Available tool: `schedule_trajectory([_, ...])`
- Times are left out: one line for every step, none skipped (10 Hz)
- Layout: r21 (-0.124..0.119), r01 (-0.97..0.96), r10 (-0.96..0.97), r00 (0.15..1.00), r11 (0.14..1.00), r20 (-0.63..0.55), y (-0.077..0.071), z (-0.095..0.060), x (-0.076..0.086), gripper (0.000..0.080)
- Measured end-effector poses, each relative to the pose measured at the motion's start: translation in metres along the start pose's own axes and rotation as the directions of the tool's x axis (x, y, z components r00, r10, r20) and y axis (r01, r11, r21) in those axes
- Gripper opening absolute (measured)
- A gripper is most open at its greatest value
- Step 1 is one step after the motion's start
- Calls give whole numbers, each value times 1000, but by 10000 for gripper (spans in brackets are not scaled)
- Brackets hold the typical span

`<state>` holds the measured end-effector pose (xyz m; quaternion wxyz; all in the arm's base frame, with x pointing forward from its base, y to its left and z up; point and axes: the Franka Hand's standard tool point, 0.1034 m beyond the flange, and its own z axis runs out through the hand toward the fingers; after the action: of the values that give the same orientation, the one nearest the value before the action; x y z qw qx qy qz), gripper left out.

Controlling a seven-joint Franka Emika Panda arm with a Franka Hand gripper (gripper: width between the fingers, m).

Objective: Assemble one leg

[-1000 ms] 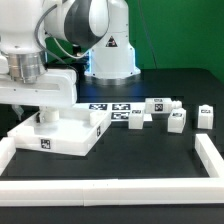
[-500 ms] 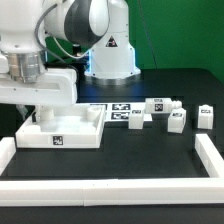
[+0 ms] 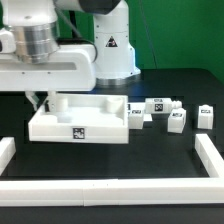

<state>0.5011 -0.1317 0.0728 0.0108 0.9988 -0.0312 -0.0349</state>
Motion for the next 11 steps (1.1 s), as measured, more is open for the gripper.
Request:
schedule_trajectory([-20, -17, 17, 1000, 1000, 0, -18, 4, 12, 57])
schedule_trajectory([-46, 19, -18, 1000, 999, 6, -46, 11, 24, 57])
schedule_trajectory([-55, 41, -40, 999, 998, 16, -69, 19, 25, 57])
schedule_trajectory([-52, 54, -53, 998, 997, 19, -71, 20, 24, 57])
schedule_trajectory([-52, 49, -48, 999, 997, 20, -69, 20, 24, 57])
schedule_trajectory([-52, 50, -49, 999, 997, 21, -69, 21, 24, 57])
schedule_trajectory([-52, 50, -49, 999, 997, 22, -69, 22, 23, 57])
schedule_trajectory([-53, 51, -50, 999, 997, 23, -69, 22, 23, 57])
schedule_trajectory([-54, 49, -47, 999, 997, 25, -72, 25, 23, 57])
schedule_trajectory([-56, 53, -52, 998, 997, 18, -83, 32, 27, 57])
schedule_trajectory([-56, 54, -54, 998, 997, 14, -95, 35, 34, 57])
